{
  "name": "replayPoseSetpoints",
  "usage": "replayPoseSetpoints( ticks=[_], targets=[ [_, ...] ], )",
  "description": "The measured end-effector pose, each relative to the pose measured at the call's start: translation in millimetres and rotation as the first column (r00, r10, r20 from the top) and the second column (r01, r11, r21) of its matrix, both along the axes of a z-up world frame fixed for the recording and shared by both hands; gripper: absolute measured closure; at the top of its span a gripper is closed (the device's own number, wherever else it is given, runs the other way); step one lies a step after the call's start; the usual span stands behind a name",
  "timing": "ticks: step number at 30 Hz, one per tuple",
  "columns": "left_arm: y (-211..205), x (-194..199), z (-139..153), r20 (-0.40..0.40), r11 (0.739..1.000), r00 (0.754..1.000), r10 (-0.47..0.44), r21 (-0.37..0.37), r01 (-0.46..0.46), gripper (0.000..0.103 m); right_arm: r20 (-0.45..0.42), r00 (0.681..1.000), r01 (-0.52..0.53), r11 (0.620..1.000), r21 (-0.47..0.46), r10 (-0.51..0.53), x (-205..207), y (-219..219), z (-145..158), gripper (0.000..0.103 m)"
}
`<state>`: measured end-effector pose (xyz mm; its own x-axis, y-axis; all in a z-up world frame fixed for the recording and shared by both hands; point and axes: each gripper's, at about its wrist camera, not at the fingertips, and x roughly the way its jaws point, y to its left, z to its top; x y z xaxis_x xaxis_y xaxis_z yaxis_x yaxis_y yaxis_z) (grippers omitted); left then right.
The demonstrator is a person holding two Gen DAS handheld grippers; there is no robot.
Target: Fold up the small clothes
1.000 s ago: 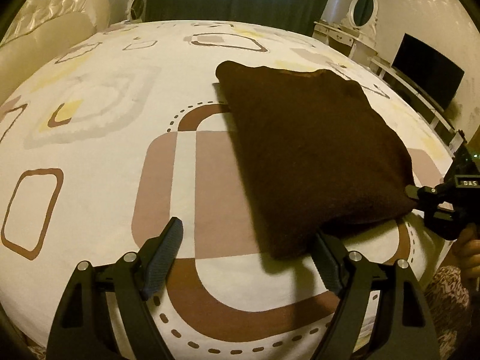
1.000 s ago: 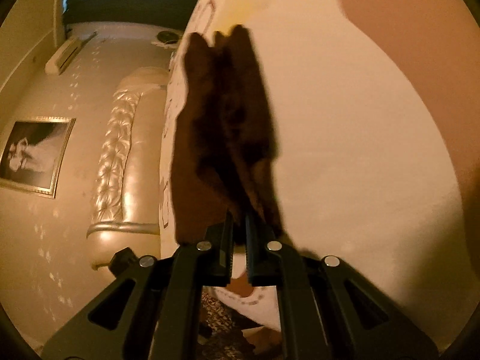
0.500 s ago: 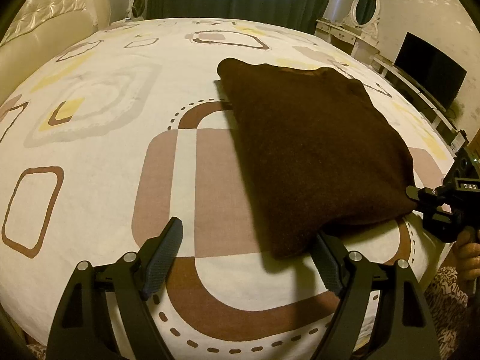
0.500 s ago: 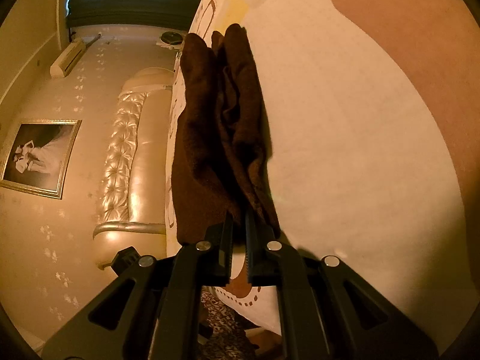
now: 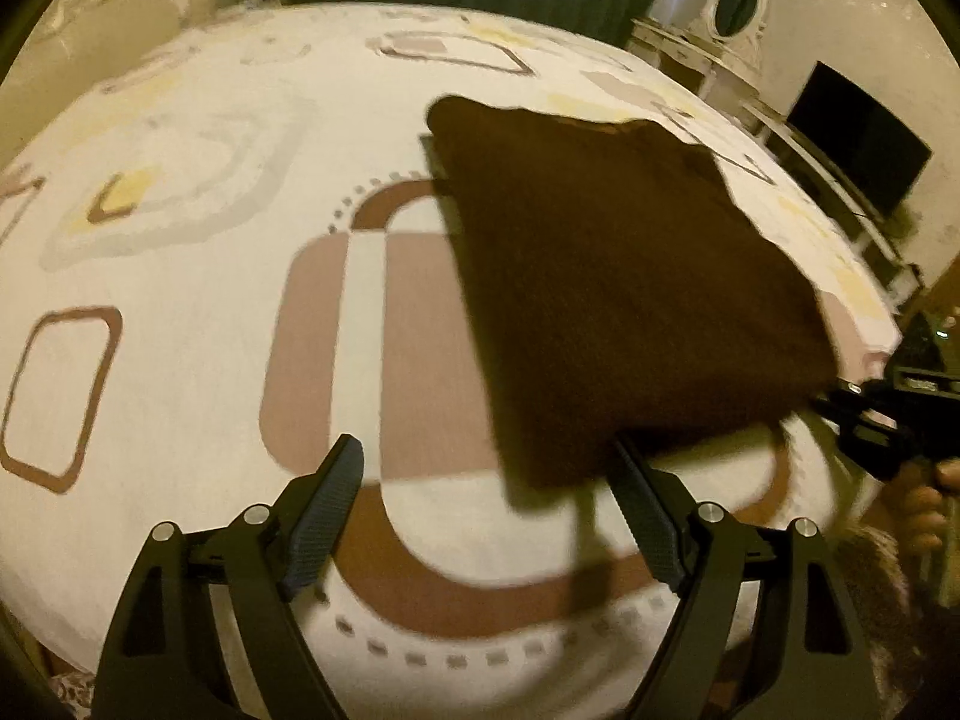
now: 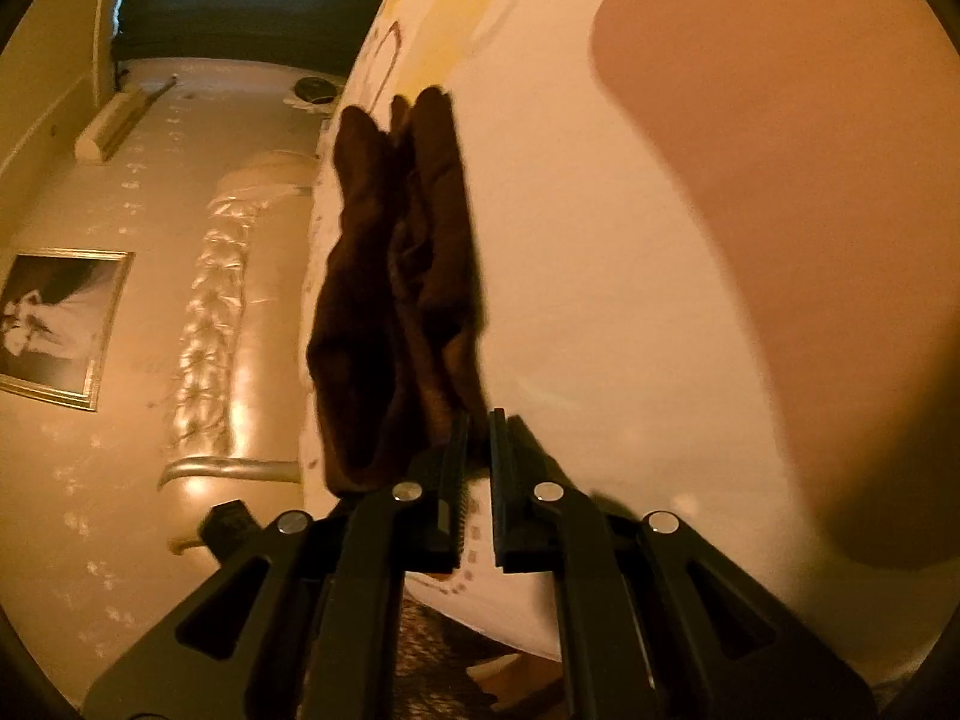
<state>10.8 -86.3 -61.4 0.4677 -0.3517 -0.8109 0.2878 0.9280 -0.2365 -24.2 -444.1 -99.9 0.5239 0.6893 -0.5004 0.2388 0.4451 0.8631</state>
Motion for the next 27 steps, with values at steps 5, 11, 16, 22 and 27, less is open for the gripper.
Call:
replayPoseSetpoints(
  ticks=[5,11,16,22,27],
  targets=[
    [25,-13,25,-0.005,0.99,0.999,-0.054,-0.134,0.053,0.022,0.057,0.998,0.012,0.999,-0.043,-0.009,2,-11,22,0.052],
    [41,38,15,-0.087,0.952,0.996,0.005,-0.306,-0.031,0.022,0.116,0.993,-0.005,0.998,-0.07,0.013,49,-2,29,0.032],
    [28,84,-10,-0.171,0.915,0.985,0.018,-0.393,-0.085,0.021,0.116,0.991,-0.059,0.994,-0.091,0.069,83,15,20,0.032],
    [6,102,-10,-0.167,0.904,0.986,-0.019,-0.425,-0.055,0.019,0.135,0.978,-0.148,0.983,-0.109,0.162,100,33,18,0.038],
    [-13,105,-8,-0.139,0.93,0.99,-0.038,-0.367,-0.016,0.034,0.114,0.971,-0.192,0.972,-0.135,0.208,102,46,14,0.063]
  ],
)
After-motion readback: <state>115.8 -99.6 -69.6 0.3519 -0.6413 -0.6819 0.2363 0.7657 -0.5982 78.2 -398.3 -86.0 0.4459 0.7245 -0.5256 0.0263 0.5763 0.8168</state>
